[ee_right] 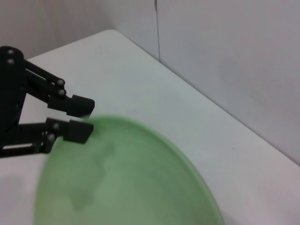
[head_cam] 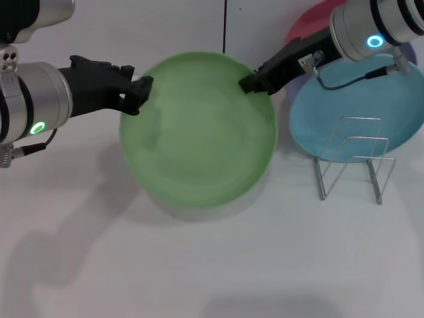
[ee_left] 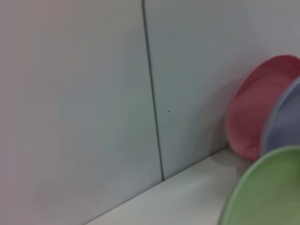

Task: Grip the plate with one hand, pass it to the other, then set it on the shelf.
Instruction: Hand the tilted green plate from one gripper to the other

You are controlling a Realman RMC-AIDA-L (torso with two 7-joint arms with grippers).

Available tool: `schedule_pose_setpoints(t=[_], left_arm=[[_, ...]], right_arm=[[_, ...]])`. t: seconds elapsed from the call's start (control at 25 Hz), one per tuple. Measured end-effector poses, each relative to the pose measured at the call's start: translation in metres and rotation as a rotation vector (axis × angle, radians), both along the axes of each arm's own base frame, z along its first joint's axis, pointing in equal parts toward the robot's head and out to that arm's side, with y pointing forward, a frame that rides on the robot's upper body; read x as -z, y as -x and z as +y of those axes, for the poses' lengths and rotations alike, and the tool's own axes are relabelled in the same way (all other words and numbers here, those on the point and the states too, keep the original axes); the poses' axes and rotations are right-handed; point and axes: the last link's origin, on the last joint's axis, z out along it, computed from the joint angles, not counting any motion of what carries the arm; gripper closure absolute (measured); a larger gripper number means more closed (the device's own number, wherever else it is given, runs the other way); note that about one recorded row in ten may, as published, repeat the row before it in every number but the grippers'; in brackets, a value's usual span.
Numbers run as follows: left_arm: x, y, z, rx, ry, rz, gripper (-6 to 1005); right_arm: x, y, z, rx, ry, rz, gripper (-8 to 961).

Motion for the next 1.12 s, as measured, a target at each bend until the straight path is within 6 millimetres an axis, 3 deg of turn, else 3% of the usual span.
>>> schedule_pose_setpoints(t=[0.28,0.36,0.8,1.12], left_arm=[[0.000,-0.003,-0.001,0.016,0.005,0.001,753],[0.000,-0.004,-0.001,0.024,0.005,0.006,549],[-0.017,-0.008,0.006,0.086,-0.085,0.018,122],[-0.033,-0.002,0.011,0.133,-0.211,0.001,126]], right_arm=[[0.001,-0.003,0.000,0.006,-0.001,-0.010,905],[0.001,-0.003,-0.001,0.007,0.000,-0.013,906],[-0.012,0.001,0.001,-0.012,-0.038,-0.043,908],[-0.040,0.016,-0.008,-0.061,-0.081,-0.073,909]])
